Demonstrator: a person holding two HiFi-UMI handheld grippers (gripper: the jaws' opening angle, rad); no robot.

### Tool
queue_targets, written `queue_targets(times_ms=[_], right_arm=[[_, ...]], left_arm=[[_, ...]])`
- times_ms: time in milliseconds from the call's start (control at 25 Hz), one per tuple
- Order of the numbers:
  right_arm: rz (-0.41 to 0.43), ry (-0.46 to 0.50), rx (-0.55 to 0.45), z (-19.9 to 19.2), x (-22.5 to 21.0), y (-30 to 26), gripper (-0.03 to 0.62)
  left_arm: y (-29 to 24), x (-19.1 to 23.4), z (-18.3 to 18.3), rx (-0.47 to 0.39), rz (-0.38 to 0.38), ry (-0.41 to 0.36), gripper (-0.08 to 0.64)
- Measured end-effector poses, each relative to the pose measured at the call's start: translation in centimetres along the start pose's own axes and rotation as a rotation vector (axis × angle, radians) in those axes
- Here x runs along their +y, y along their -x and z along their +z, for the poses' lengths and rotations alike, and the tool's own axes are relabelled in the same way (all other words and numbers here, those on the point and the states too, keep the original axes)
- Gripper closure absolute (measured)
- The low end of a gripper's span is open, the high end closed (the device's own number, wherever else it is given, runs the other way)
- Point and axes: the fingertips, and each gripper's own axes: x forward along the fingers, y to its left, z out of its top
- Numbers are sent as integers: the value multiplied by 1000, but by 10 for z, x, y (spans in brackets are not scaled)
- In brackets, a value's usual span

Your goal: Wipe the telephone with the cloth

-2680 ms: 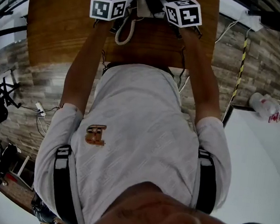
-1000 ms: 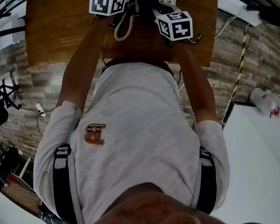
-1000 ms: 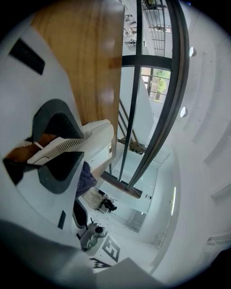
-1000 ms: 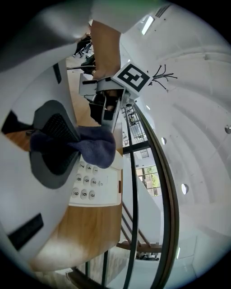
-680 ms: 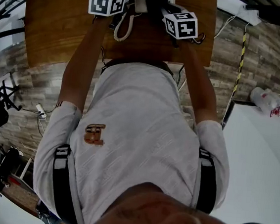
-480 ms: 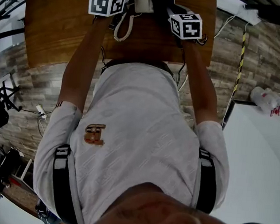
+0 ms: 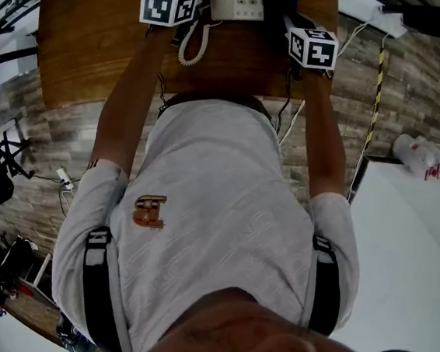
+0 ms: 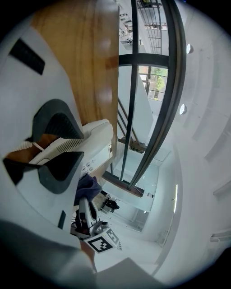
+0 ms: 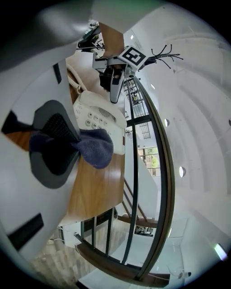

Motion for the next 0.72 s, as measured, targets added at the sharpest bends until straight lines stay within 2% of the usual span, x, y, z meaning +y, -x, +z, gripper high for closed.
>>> queue_targets(times_ms=[160,360,520,720], right_arm=[[-1,-5,-45,14,0,16,532],[23,9,-136,47,11,38,532],[82,32,-260,83,33,57,532],[193,69,-452,132,72,90,532]], left_arm=[[5,-3,3,-14,2,-16,457],[24,-14,25,-91,-6,-46,459],[44,-32,50,-212,-41,-95,486],[79,-72,90,-395,-91,-210,517]])
